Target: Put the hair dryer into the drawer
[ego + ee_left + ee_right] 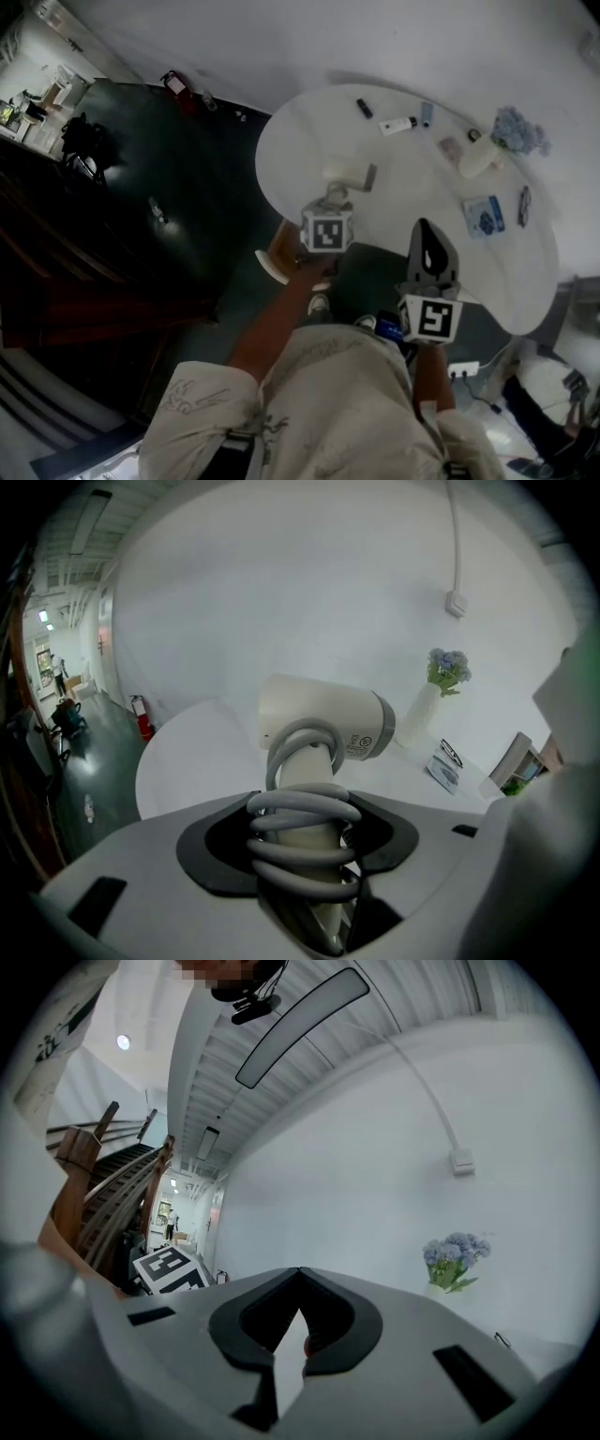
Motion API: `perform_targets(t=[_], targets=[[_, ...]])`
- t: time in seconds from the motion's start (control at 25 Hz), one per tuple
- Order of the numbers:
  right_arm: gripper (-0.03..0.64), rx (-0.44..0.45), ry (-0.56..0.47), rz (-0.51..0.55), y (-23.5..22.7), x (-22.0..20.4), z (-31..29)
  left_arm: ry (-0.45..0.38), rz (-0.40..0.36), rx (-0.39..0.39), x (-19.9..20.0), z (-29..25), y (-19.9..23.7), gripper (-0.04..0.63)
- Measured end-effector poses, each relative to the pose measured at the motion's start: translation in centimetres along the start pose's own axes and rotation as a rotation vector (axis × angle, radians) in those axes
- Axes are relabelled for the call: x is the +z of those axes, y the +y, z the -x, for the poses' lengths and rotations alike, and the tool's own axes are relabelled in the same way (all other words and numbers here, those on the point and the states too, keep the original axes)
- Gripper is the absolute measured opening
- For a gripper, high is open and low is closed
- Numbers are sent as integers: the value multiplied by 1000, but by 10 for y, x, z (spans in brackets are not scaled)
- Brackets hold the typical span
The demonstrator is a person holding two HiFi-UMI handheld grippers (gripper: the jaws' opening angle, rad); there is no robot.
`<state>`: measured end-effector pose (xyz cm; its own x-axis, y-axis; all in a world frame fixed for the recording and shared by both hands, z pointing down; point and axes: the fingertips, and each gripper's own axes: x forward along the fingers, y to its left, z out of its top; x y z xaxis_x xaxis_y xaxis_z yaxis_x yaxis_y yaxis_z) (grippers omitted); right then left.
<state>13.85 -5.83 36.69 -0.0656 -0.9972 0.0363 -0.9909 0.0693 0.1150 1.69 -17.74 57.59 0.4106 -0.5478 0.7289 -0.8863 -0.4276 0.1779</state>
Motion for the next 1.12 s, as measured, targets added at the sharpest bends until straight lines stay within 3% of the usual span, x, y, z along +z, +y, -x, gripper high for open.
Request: perform_targets(t=[0.68, 1.12], targets=[[3, 174, -36, -16, 61, 9, -18, -34, 111, 116, -52, 80, 62, 259], [3, 211, -30, -27, 76, 6, -23, 18, 145, 138, -109, 113, 69, 259]])
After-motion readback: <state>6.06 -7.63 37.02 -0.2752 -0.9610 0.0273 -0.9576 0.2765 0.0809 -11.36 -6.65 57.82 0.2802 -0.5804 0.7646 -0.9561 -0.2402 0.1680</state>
